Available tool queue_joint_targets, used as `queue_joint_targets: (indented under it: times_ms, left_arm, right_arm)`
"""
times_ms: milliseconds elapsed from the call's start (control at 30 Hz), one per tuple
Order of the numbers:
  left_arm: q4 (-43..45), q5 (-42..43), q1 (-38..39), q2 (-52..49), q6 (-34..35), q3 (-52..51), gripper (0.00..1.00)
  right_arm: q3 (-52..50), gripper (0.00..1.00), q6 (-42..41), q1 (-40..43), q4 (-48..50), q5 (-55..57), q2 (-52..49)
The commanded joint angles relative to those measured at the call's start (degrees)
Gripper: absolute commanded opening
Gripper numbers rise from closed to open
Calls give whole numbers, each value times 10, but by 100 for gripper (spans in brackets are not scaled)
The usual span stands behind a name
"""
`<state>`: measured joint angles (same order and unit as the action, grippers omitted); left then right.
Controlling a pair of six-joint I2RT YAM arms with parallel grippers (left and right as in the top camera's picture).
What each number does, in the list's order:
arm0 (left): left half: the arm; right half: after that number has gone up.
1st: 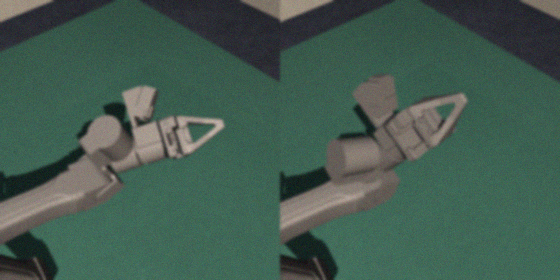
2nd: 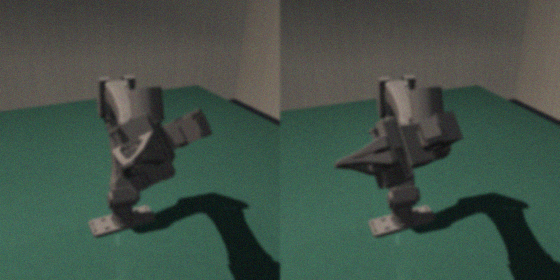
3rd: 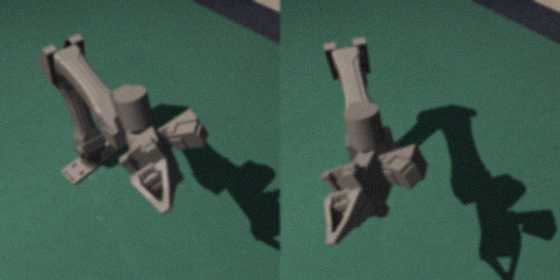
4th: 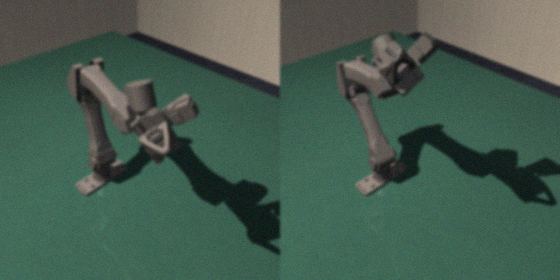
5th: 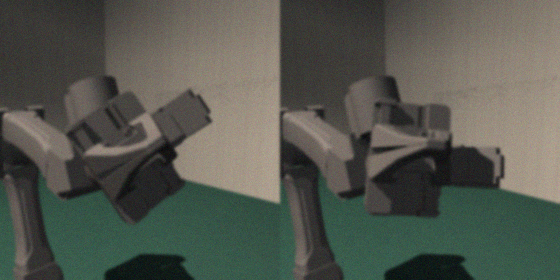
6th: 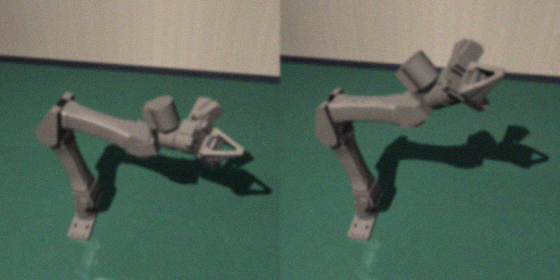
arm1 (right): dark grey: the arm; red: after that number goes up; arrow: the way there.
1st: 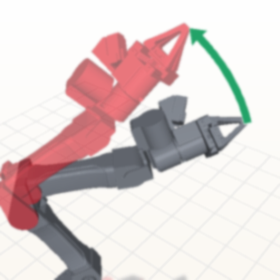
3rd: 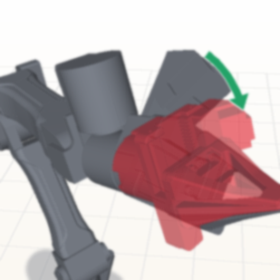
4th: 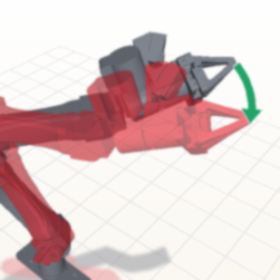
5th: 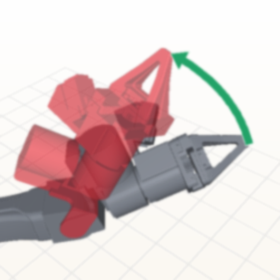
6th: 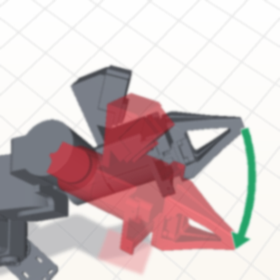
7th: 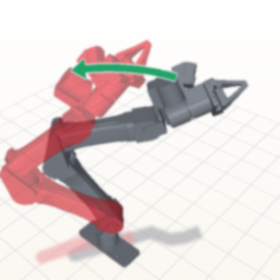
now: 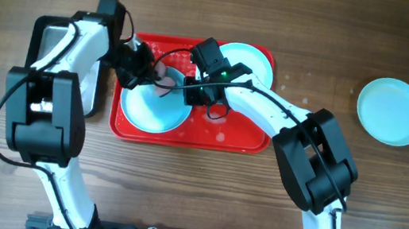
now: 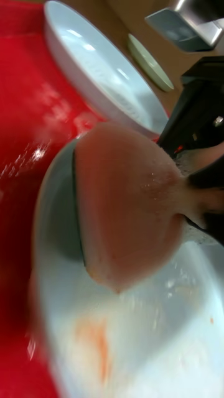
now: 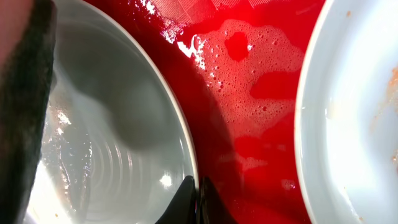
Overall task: Clean dirty plates on tray and stack at the side
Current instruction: 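Keep scrubbing the plate with the sponge while the right gripper holds it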
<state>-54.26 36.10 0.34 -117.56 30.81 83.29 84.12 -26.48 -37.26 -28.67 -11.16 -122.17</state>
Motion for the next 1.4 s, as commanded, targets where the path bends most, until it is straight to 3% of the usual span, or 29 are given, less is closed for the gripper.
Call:
queue_joint_targets:
  times_ms: [0, 267, 500, 800, 1033, 1233, 1367]
  left_arm:
    - [9, -22, -44, -5, 29, -28, 4]
    - [-52, -8, -62, -5, 26, -28, 4]
    - [-121, -2, -57, -5, -23, -28, 4]
    - [25, -87, -43, -5, 31, -28, 4]
    - [20, -92, 16, -5, -19, -28, 4]
    - [-35, -85, 17, -5, -37, -28, 4]
    - [-23, -82, -3, -5, -28, -26, 4]
  right_arm:
    - [8, 4, 10, -4, 2, -11, -13]
    - [8, 4, 10, -4, 3, -11, -13]
    - [8, 4, 10, -4, 3, -11, -13]
    - [8, 4, 10, -4, 4, -13, -13]
    - [8, 4, 10, -4, 5, -13, -13]
    - [8, 4, 10, -4, 3, -13, -13]
    - [8, 4, 10, -4, 3, -13, -13]
